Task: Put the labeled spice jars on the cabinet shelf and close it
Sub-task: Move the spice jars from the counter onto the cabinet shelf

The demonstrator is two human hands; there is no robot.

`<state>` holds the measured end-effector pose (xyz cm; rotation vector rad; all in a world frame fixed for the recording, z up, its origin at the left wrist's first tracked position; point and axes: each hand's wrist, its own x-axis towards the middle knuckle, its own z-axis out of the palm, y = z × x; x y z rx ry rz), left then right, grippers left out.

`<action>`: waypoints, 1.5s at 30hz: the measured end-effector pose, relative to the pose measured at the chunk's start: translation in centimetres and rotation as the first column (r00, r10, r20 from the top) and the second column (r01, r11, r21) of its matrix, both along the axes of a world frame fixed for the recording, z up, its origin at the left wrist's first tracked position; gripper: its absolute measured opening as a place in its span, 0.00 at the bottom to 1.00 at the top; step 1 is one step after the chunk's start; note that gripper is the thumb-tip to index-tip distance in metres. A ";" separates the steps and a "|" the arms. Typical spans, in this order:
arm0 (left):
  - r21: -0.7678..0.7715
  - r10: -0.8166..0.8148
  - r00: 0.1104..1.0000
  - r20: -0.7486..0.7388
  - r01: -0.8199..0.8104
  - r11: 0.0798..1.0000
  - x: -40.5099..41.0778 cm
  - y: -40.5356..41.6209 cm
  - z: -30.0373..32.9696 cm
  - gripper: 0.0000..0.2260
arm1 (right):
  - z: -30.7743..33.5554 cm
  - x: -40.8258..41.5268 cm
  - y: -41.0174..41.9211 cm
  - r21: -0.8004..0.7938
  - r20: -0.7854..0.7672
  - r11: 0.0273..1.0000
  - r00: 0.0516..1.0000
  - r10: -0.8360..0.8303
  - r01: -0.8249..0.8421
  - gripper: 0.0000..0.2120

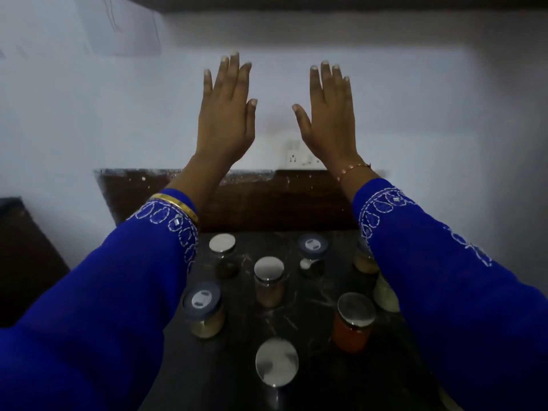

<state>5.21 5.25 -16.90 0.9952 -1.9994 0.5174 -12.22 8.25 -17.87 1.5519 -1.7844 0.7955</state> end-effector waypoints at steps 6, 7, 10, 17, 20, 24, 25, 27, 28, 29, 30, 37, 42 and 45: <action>0.142 0.017 0.999 0.042 -0.023 0.990 0.8 0.6 -6.6 0.23 | -7.1 0.3 0.8 0.079 0.078 0.989 0.990 0.115 -0.121 0.31; 0.165 0.022 0.999 0.037 -0.028 0.986 1.1 0.8 -7.6 0.23 | -8.2 0.4 0.9 0.091 0.088 0.985 0.987 0.136 -0.144 0.31; 0.210 0.037 0.999 0.036 -0.044 0.977 2.2 1.6 -10.5 0.23 | -11.6 1.1 1.2 0.127 0.114 0.975 0.979 0.168 -0.182 0.30; 0.326 0.127 0.991 -0.034 -0.109 0.939 6.9 2.3 -16.0 0.22 | -17.4 5.3 1.3 0.233 0.160 0.933 0.957 0.240 -0.273 0.30; 0.379 0.144 0.986 -0.087 -0.100 0.920 9.0 1.8 -18.2 0.22 | -19.3 8.0 1.0 0.266 0.172 0.904 0.939 0.298 -0.336 0.31; 0.482 0.170 0.975 -0.145 -0.080 0.872 11.8 1.2 -21.5 0.21 | -21.7 12.0 0.3 0.451 0.238 0.774 0.896 0.374 -0.444 0.34; 0.510 0.173 0.973 -0.153 -0.072 0.857 12.5 1.1 -22.4 0.21 | -22.3 13.0 0.2 0.508 0.268 0.726 0.886 0.378 -0.463 0.35; 0.566 0.174 0.971 -0.163 -0.053 0.823 13.7 0.8 -24.0 0.21 | -23.6 14.9 0.0 0.621 0.317 0.620 0.877 0.360 -0.479 0.38; 0.591 0.170 0.971 -0.166 -0.040 0.806 14.2 0.6 -24.8 0.21 | -24.2 15.7 -0.1 0.676 0.333 0.560 0.877 0.346 -0.478 0.40; 0.613 0.162 0.971 -0.173 -0.023 0.790 14.6 0.5 -25.5 0.21 | -24.7 16.5 -0.1 0.722 0.350 0.501 0.877 0.329 -0.476 0.41; 0.633 0.152 0.971 -0.183 -0.002 0.774 15.0 0.3 -26.2 0.21 | -25.2 17.2 -0.2 0.758 0.370 0.446 0.877 0.308 -0.476 0.42; 0.774 0.076 0.954 -0.289 0.186 0.605 17.4 -0.2 -30.2 0.22 | -27.6 20.4 -0.7 0.835 0.452 0.295 0.885 0.116 -0.465 0.48; 0.873 0.062 0.939 -0.339 0.289 0.394 18.2 0.2 -32.4 0.22 | -28.1 21.2 -0.2 0.800 0.479 0.407 0.878 0.009 -0.441 0.46; 0.863 0.038 0.911 -0.412 0.376 0.337 18.3 0.6 -32.7 0.21 | -27.5 20.8 0.3 0.769 0.521 0.473 0.851 -0.072 -0.431 0.45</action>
